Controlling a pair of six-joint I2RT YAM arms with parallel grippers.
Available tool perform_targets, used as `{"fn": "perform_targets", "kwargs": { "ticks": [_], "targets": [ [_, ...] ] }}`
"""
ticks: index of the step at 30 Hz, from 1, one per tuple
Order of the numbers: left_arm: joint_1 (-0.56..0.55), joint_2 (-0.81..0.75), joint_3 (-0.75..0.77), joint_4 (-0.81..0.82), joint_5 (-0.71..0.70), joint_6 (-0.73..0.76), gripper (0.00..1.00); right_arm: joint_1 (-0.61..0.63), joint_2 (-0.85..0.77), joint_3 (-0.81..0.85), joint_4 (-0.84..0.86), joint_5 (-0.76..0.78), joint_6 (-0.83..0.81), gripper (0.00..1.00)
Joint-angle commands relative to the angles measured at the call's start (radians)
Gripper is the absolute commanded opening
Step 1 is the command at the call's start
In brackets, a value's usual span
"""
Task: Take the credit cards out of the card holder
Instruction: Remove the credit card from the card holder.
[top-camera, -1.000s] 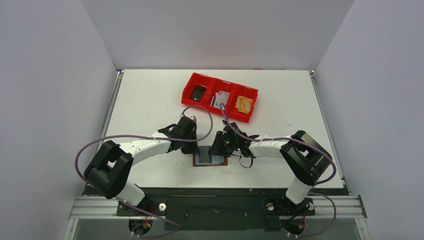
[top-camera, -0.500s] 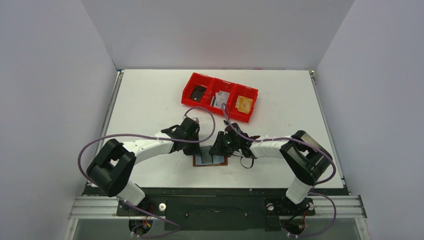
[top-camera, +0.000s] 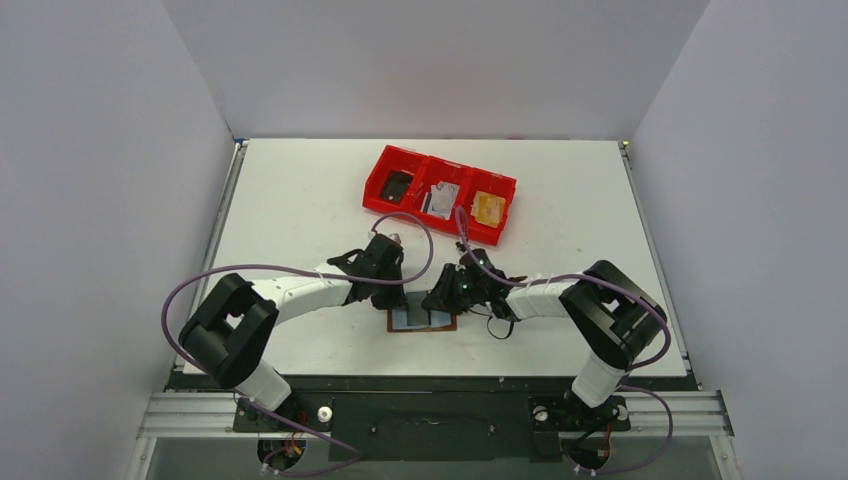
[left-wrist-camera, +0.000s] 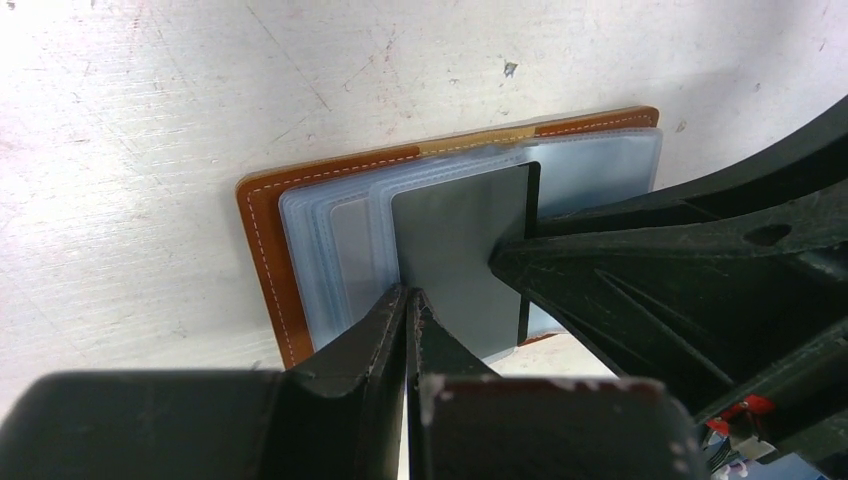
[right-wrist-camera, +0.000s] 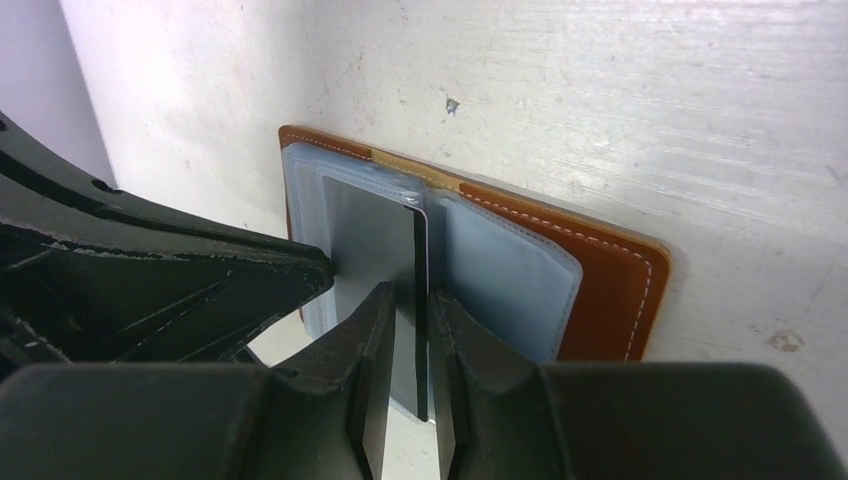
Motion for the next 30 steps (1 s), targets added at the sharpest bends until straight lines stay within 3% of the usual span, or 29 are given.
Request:
{"fn": "perform_targets", "kwargs": {
  "ticks": [1, 10, 18, 30],
  "targets": [
    [-0.009, 0.047, -0.005, -0.024, -0.036, -0.007, 0.0, -0.037, -0.016, -0.065, 0.148, -0.047, 0.04, 0.18],
    [-0.007, 0.057, -0.005, -0.039, -0.037, -0.016, 0.0, -0.084, -0.01, -0.14, 0.35, -0.12, 0.13, 0.21],
    [-0.007, 0.061, -0.006, -0.04, -0.036, -0.019, 0.0, -0.094, 0.017, -0.161, 0.44, -0.141, 0.183, 0.18],
    [-0.008, 0.061, -0.008, -0.039, -0.037, -0.016, 0.0, -0.094, 0.031, -0.145, 0.334, -0.1, 0.136, 0.18]
  ]
}}
